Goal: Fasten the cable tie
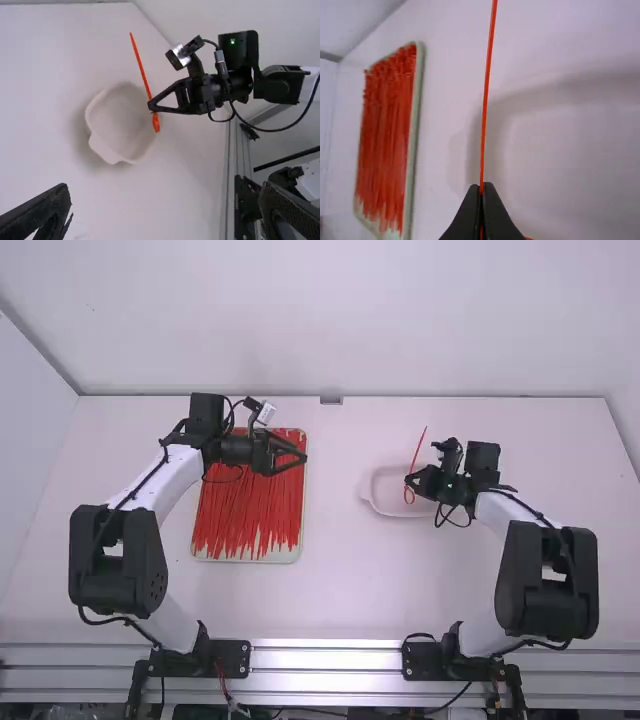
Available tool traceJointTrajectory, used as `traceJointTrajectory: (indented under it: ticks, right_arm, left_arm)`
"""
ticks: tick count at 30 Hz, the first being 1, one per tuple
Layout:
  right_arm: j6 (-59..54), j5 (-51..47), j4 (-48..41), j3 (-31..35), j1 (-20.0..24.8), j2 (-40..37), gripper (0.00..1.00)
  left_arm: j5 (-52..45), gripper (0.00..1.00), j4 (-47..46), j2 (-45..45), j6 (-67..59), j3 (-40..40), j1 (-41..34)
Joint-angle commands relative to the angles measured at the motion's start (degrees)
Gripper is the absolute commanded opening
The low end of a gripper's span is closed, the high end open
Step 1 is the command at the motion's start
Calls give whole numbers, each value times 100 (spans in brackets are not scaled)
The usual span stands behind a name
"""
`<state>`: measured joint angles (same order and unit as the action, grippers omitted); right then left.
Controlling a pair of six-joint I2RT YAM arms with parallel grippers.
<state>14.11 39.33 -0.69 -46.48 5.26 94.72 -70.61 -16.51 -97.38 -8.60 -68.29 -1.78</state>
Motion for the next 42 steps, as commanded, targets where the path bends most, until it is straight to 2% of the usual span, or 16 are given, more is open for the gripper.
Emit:
traceJointTrajectory:
  ticks: [1,8,11,12,13,14,20,24,28,31,36,42]
  right_arm:
    - [-155,-509,-48,33,-98,-20,0]
    - [-151,-1338,-68,33,-498,-20,0]
    - [-83,-1589,-63,33,-634,-20,18]
    - [-39,-1652,-66,33,-649,-20,22]
    - [9,-1718,-70,33,-656,-20,38]
    - [2,-1711,-63,33,-649,-20,99]
    - [63,-1707,-87,33,-621,-20,99]
    - [55,-1377,-188,33,-516,-66,99]
    - [-94,-1019,-610,33,-411,-420,99]
    - [-96,-1113,-1322,33,-339,-1093,99]
    - [-109,-1110,-2031,33,-332,-1980,99]
    - [-46,-1108,-2452,33,-481,-2973,99]
  left_arm:
    - [-61,99,-87,9,-151,13,-57]
    - [-61,99,-122,9,-133,11,-55]
    - [-59,99,-105,9,-129,11,-50]
    - [-42,99,-103,9,-129,9,-50]
    - [-39,99,-103,9,-136,7,-50]
    - [-42,99,-96,9,-136,7,-48]
    - [-39,99,-39,9,-133,7,-48]
    - [-42,99,37,11,-125,4,-48]
    - [-22,99,-109,170,-127,-52,59]
    - [461,99,-780,470,-173,-275,264]
    - [1447,99,-1753,874,-144,-560,267]
    - [2363,99,-2061,1220,636,-680,232]
